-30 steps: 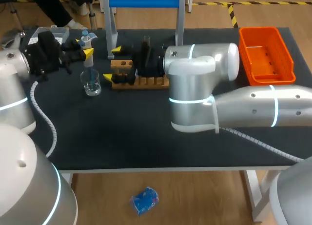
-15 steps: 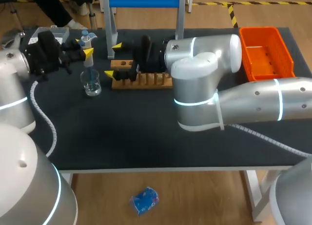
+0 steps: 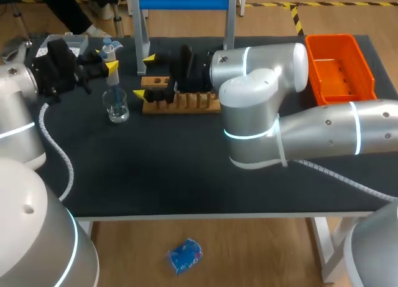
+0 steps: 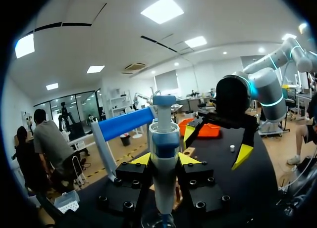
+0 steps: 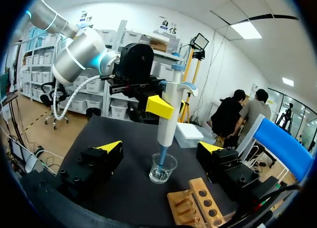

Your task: Invert the test tube, pick up the pipette, mount the tip to pipette, aspirate from beaker and dispense into the tube, eject the tip, return the pipette, and cap with the stopper.

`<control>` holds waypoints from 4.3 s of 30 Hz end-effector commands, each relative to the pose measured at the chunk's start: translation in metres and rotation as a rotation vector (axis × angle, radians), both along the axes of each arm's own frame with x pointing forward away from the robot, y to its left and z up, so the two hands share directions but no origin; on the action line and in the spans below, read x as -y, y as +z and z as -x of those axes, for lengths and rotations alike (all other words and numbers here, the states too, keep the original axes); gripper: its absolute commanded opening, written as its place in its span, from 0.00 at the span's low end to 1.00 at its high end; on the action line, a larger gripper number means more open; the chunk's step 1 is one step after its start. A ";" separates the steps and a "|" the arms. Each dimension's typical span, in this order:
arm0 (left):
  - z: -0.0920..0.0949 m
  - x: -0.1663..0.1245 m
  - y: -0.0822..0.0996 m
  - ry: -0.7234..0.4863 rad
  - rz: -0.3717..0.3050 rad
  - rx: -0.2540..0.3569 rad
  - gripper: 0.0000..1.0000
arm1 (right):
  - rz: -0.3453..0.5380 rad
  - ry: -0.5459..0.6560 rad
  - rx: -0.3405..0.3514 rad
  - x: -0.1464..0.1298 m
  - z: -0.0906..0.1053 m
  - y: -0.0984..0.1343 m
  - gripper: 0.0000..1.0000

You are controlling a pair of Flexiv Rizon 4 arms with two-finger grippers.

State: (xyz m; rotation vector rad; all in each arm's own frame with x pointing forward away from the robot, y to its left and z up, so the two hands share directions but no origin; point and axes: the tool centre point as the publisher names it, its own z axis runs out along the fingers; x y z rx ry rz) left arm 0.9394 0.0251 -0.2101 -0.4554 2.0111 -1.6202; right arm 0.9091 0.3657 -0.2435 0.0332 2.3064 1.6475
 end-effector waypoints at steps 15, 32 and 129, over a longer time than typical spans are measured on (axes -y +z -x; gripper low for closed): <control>-0.009 -0.006 0.001 0.001 0.050 -0.046 0.00 | -0.001 0.003 -0.001 0.001 0.000 0.000 1.00; -0.014 -0.010 0.000 0.009 0.020 -0.060 0.00 | -0.001 0.003 -0.001 0.001 0.000 0.000 1.00; -0.015 -0.010 0.001 0.008 0.018 -0.058 0.00 | 0.287 0.276 -0.162 -0.059 -0.030 0.132 0.00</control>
